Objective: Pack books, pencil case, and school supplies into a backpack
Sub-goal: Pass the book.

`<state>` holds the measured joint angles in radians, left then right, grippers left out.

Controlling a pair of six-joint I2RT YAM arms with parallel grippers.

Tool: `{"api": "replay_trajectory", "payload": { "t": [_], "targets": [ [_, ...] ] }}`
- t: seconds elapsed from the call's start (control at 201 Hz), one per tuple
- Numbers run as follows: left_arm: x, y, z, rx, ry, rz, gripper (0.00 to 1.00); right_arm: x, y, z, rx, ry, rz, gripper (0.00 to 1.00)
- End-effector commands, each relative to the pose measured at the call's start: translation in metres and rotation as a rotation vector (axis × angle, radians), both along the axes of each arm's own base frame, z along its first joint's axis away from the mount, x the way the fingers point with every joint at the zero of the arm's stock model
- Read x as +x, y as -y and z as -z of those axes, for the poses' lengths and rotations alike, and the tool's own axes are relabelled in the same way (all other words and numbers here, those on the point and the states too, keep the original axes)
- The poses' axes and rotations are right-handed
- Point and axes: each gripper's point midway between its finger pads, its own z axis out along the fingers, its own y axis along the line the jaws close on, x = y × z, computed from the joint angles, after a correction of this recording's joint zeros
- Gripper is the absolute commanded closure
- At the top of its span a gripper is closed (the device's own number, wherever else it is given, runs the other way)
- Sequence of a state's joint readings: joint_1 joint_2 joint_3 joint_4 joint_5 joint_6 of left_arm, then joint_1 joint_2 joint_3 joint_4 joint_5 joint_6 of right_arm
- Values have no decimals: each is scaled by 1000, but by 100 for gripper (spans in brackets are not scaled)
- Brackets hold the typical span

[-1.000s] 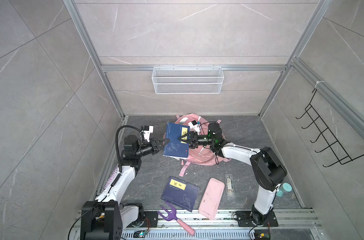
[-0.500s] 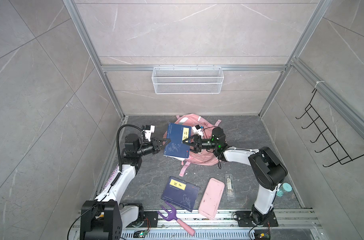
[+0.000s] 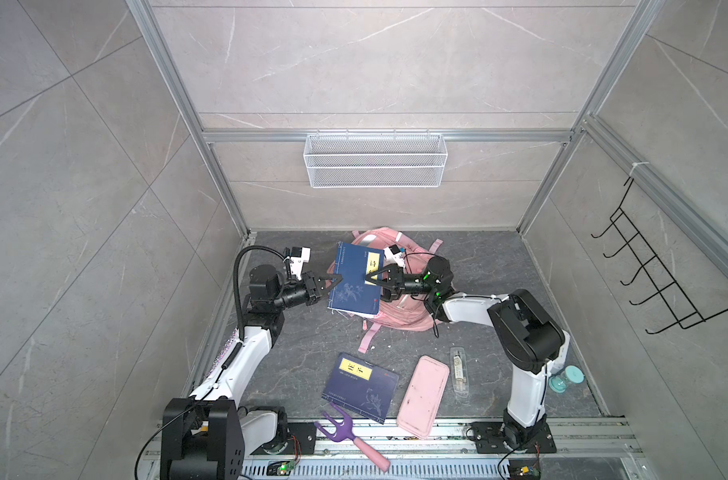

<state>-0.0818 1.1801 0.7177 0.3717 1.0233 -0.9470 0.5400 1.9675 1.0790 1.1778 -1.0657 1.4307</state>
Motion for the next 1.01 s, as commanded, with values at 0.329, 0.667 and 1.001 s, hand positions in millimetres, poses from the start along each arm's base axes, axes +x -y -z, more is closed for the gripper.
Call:
{"api": "replay_trajectory", "payload": {
  "t": [0.329,0.667,1.001],
  "targets": [
    [4,2,7,75,28,5,100,-13,4,-30,37,39,-28,20],
    [14,3,20,79,-6,1,100,-20,21,-7,-227,103,96,53],
    [13,15,26,86,-14,34,100,-18,23,-5,-257,90,118,81]
  ]
}}
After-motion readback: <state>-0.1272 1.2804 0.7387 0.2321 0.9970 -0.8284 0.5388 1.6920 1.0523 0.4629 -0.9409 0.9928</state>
